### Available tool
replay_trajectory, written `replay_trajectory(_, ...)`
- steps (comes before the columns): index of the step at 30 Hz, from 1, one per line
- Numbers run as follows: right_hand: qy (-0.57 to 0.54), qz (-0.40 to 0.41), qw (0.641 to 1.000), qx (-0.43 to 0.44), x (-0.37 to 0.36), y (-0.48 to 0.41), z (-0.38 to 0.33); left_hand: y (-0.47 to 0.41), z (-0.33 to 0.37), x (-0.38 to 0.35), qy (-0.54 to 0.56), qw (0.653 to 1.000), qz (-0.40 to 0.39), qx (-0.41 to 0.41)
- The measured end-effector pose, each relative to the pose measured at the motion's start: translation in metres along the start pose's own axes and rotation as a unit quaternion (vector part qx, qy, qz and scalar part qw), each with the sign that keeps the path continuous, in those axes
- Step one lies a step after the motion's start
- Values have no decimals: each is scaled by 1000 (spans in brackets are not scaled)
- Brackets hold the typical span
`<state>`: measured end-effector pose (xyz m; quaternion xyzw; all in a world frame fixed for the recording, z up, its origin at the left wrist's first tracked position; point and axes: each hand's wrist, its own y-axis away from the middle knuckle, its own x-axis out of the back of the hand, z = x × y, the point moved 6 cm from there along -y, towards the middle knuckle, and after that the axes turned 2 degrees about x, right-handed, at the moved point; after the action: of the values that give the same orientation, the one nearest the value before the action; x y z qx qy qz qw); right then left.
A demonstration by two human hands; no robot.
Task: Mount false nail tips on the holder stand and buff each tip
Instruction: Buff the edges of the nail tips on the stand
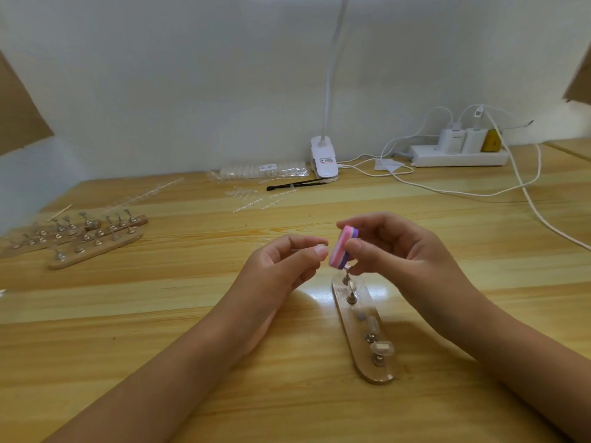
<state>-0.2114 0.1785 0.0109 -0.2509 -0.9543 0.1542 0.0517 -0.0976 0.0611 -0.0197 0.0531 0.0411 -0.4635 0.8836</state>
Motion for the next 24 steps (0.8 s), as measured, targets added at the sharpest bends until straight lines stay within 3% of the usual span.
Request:
replay_trajectory(5, 2, -41, 999, -30, -8, 3, 3, 0, -1, -1, -12, 1000, 0, -12)
replay_trajectory(9, -9, 19, 1000, -4, 0, 1, 0, 0, 1, 0, -16, 1000, -3, -13)
replay_trajectory(13, 5, -41, 999, -33, -9, 2, 4, 0, -1, -1, -27, 999, -8, -22)
replay_trajectory(16, 1, 0, 1000, -13, -2, 0, 1, 0, 0, -1, -24, 999, -6, -25)
replay_trajectory(20, 3, -36, 999, -31, -7, 1, 2, 0, -1, -1, -29, 999, -9, -27)
replay_trajectory(24, -2, 3, 1000, -12, 0, 0, -1, 0, 0, 0, -29, 999, -8, -29)
